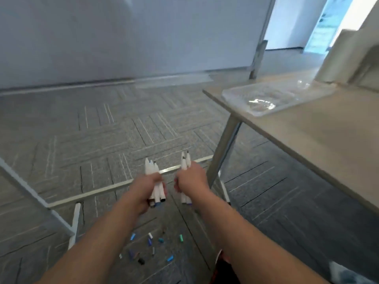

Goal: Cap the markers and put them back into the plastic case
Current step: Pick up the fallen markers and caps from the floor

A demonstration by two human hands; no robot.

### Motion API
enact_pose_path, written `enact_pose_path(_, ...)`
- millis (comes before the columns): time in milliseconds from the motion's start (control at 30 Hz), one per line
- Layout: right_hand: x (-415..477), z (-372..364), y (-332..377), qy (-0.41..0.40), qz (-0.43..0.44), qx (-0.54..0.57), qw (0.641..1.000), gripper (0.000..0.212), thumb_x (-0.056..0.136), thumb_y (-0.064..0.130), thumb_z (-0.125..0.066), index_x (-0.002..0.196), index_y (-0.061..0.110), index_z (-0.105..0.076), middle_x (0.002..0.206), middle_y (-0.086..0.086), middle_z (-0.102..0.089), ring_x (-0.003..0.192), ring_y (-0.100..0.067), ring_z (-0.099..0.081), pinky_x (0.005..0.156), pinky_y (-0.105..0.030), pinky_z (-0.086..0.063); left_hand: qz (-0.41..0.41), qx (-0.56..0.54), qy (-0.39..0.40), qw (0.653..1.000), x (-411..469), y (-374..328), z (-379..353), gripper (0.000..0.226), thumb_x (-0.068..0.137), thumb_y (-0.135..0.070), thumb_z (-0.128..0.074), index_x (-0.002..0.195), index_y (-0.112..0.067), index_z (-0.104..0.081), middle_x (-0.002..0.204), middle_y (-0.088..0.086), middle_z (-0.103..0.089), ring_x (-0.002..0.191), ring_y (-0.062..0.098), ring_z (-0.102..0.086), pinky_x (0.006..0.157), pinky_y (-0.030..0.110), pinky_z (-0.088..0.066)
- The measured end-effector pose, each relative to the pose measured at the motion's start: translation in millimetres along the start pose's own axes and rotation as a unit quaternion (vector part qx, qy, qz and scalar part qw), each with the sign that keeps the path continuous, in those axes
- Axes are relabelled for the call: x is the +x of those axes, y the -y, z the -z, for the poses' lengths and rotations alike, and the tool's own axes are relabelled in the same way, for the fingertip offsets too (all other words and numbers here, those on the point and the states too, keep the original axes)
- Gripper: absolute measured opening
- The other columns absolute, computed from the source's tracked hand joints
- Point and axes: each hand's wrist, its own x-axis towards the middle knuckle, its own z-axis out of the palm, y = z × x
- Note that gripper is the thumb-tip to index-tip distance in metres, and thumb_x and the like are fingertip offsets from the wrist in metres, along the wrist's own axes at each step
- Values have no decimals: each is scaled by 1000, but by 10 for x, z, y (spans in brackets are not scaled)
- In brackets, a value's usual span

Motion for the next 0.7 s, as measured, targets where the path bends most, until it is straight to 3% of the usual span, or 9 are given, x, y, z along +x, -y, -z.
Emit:
enact_pose_path(67, -289, 425, 430, -20, 55, 14, 998, 12, 83, 11, -61, 83, 12, -49, 88, -20, -63, 77, -33, -64, 65, -45, -53, -41, -5, 27, 999, -398, -387, -211, 10, 92, -3, -51, 82, 0, -53, 59, 16, -53, 37, 21, -56, 40, 26, -47)
enact_pose_path(200, -837, 1353, 1100, -51, 122, 47, 990, 11, 83, 13, -59, 74, 11, -52, 70, -16, -58, 71, -39, -68, 65, -51, -57, -117, 8, 121, 986, -1163, -1077, -733, 4, 91, -2, -47, 87, -2, -49, 61, 13, -49, 40, 19, -52, 38, 23, -45)
enact_pose_path(333, -1318, 2387, 1332, -71, 136, 85, 985, 19, 89, 13, -57, 71, 11, -53, 64, -9, -58, 54, -24, -62, 58, -38, -57, -172, 46, 155, 972, -1725, -1481, -1464, 10, 89, -6, -53, 98, 0, -50, 70, 14, -55, 48, 20, -57, 42, 28, -49)
enact_pose_path(567, -1477, 3921, 804, -154, 3, 72, 985, 6, 91, 4, -57, 91, 1, -53, 71, -15, -54, 48, -22, -51, 45, -24, -45, -162, 185, 232, 941, -2285, -1466, -3075, 20, 84, -5, -64, 101, -1, -54, 87, 19, -60, 61, 27, -61, 69, 40, -57)
enact_pose_path(633, -1424, 4264, 578, -178, -41, 59, 981, 10, 91, 5, -59, 91, -1, -52, 71, -15, -54, 51, -22, -52, 48, -26, -48, -166, 248, 234, 925, -2361, -1379, -3517, 18, 84, -7, -65, 97, -3, -54, 94, 20, -63, 66, 28, -65, 79, 45, -57)
enact_pose_path(700, -1343, 4537, 379, -190, -89, 40, 977, 12, 91, 6, -60, 86, 0, -51, 70, -14, -55, 55, -23, -54, 61, -35, -53, -172, 316, 230, 904, -2394, -1286, -3899, 24, 83, -11, -66, 103, -5, -55, 101, 20, -65, 81, 31, -70, 78, 44, -57)
